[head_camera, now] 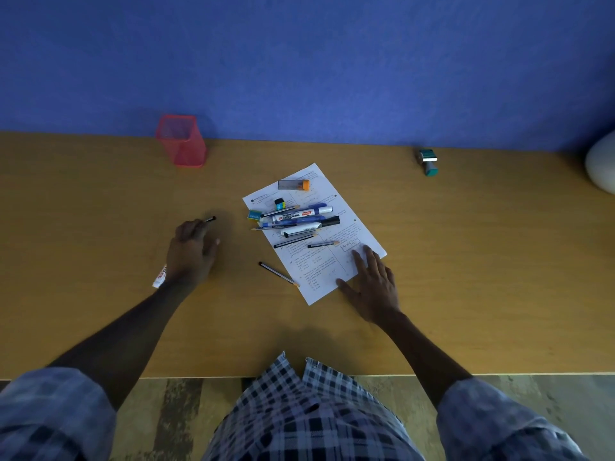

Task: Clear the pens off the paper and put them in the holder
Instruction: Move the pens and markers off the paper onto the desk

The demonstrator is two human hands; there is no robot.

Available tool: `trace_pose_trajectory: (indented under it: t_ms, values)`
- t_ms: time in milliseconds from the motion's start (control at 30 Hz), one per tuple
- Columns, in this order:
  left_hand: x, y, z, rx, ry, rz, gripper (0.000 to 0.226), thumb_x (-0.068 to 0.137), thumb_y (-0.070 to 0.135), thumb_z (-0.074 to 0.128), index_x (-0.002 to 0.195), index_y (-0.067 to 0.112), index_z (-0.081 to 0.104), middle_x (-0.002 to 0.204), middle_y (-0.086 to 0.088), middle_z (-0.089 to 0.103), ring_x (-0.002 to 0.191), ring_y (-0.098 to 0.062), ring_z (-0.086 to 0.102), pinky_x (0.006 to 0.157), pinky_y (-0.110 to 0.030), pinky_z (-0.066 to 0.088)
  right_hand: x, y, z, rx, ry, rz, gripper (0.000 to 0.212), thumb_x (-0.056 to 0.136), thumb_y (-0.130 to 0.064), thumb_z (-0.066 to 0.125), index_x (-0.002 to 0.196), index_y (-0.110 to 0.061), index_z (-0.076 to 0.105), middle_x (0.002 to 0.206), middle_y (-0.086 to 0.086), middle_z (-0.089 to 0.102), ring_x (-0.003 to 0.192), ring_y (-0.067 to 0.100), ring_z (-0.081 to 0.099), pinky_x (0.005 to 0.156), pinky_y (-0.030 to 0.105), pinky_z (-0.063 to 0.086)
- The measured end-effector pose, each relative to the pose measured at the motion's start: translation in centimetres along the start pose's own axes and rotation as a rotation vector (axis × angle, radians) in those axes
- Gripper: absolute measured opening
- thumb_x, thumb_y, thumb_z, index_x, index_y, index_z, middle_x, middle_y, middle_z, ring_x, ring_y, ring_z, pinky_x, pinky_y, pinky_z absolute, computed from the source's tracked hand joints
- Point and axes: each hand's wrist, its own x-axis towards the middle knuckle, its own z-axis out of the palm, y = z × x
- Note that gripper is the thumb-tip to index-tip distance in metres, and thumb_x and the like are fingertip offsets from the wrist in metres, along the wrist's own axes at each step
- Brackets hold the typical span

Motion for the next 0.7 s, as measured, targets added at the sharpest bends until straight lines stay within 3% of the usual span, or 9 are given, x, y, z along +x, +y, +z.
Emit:
trace_pose_trajectory:
  t_ms: [133,233,367,700]
  values:
    - [-1.8,3.4,0.7,-0.049,0.081,0.235,0.043,0.088,0.023,0.070,0.124,0.001,0.061,0.128,-0.017,0.060,0.121,-0.034,0.054,0.097,-0.043,0.049,0.2,0.2,0.1,-0.011,0.006,-0.004,0.077,0.092,-0.063,0.042,0.153,-0.023,0.018,0.164,0.005,0.008,0.151,0.026,0.014,0.120,0.047,0.017]
    - [-2.9,5.6,1.2,-0.088,-0.035,0.355,0.051,0.084,0.036,0.066,0.128,0.011,0.059,0.133,-0.008,0.057,0.126,-0.024,0.050,0.093,-0.037,0.050,0.2,0.3,0.3,-0.001,0.021,0.002,0.077,0.092,-0.063,0.042,0.153,-0.022,0.019,0.164,0.006,0.009,0.150,0.026,0.015,0.120,0.047,0.018]
    - [-4.2,7.5,2.5,-0.056,-0.160,0.495,0.054,0.074,0.037,0.070,0.122,0.012,0.064,0.135,-0.004,0.055,0.129,-0.022,0.047,0.096,-0.039,0.050,0.2,0.3,0.4,0.005,0.015,-0.002,0.077,0.091,-0.064,0.042,0.152,-0.022,0.019,0.164,0.005,0.009,0.150,0.026,0.015,0.120,0.048,0.018]
    - [-4.0,9.5,3.8,-0.094,-0.116,0.533,0.009,0.082,0.017,0.073,0.084,0.010,0.077,0.124,-0.006,0.062,0.122,-0.024,0.054,0.085,-0.040,0.052,0.1,0.4,0.6,0.032,0.008,0.002,0.078,0.091,-0.064,0.043,0.153,-0.023,0.018,0.164,0.005,0.007,0.151,0.027,0.013,0.121,0.049,0.017]
